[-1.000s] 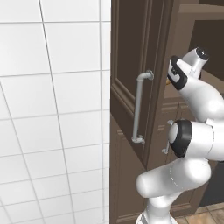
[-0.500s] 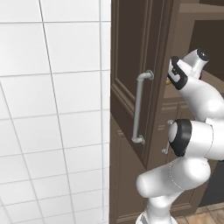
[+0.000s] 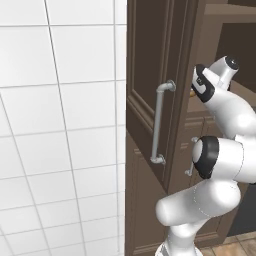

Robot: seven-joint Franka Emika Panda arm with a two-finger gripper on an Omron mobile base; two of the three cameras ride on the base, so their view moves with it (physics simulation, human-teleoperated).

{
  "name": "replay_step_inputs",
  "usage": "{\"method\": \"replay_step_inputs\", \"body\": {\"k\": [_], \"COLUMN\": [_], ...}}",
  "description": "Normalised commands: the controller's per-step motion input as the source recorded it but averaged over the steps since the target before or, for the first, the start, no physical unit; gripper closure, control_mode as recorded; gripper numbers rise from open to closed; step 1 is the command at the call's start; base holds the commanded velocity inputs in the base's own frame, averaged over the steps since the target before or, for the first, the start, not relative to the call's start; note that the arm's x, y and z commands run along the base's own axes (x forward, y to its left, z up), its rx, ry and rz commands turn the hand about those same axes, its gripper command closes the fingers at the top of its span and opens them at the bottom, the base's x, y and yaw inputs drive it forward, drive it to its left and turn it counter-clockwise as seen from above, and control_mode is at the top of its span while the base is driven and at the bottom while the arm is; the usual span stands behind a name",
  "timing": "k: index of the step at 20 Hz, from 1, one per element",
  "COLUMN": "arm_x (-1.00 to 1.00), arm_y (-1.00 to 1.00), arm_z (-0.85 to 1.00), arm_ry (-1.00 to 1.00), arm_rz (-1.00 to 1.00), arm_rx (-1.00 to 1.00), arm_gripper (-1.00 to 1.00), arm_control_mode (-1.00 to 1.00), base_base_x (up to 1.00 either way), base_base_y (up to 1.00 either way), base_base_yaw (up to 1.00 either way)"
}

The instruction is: Pick the potatos from the cabinet and place them in one bowl. Pick the lime from the sink and place it in the other bowl.

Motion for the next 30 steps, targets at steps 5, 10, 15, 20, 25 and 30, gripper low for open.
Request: {"method": "replay_step_inputs", "body": {"k": [5, 10, 15, 20, 25, 30], "arm_x": [-0.01, -0.20, -0.50, -0.69, -0.81, -0.78], "arm_y": [-0.06, -0.19, -0.12, -0.01, 0.00, 0.03], "arm_z": [0.03, 0.09, 0.15, 0.29, 0.29, 0.13], "arm_ry": [-0.03, -0.10, -0.13, -0.04, 0.00, 0.00], "arm_rz": [0.00, 0.00, -0.01, -0.06, -0.08, -0.09], "arm_rx": [0.02, 0.03, 0.01, 0.00, 0.00, 0.00], "arm_gripper": [1.00, 1.00, 1.00, 1.00, 1.00, 1.00], "arm_control_mode": [-1.00, -1.00, -1.00, -1.00, -1.00, -1.00], "base_base_x": [0.00, 0.00, 0.00, 0.00, 0.00, 0.00], "base_base_y": [0.00, 0.00, 0.00, 0.00, 0.00, 0.00], "base_base_yaw": [0.00, 0.00, 0.00, 0.00, 0.00, 0.00]}}
